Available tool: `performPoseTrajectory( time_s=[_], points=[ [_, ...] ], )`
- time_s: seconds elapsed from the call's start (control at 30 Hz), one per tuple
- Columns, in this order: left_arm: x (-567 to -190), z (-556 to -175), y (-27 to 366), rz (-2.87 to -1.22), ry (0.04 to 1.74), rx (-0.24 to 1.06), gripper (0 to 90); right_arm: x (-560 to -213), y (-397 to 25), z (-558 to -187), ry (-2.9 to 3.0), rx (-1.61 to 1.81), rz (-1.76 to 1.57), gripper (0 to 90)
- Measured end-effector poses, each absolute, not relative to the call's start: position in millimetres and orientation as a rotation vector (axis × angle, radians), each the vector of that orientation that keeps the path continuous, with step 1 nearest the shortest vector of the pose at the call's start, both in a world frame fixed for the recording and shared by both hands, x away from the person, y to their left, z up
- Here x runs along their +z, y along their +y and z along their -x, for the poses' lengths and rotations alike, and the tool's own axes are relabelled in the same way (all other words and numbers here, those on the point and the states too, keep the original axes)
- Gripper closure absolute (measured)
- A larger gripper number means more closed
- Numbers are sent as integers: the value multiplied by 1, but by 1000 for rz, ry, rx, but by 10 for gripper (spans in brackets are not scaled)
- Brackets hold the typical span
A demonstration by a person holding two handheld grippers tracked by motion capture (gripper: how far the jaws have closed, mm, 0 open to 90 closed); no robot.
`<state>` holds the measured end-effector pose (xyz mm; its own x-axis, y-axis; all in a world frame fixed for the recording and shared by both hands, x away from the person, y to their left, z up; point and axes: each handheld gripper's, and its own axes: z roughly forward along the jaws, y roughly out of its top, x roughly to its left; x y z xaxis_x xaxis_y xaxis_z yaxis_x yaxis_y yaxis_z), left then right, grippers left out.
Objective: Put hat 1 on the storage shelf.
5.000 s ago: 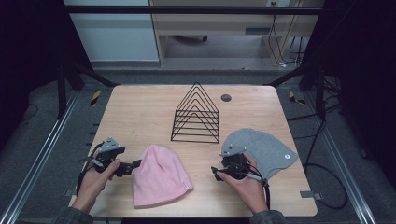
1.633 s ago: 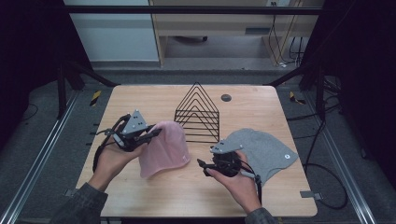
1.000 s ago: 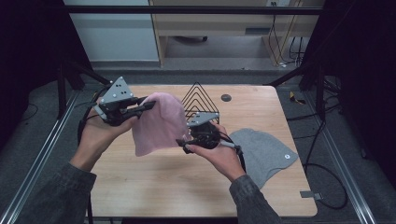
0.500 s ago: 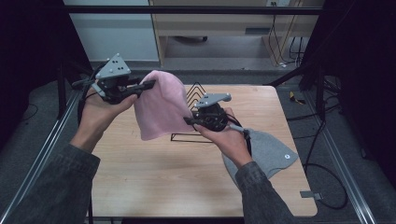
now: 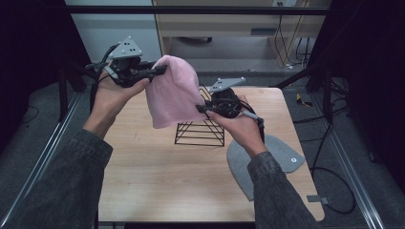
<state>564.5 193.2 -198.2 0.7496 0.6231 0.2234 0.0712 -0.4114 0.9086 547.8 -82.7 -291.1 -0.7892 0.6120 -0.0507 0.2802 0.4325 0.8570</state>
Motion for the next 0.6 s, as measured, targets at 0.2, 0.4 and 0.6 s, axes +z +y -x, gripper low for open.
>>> performPoseTrajectory(
  time_s=[0.2,0.4,0.6],
  points=[
    [-194,-589,189,-1923,560,654,788,-286,-89,-566,2310,1343,-823,747],
    [-195,-606,180,-1928,566,651,788,-288,-95,-584,2283,1333,-883,748],
    [-204,-618,170,-1939,578,638,787,-293,-99,-593,2283,1284,-904,749]
  ],
)
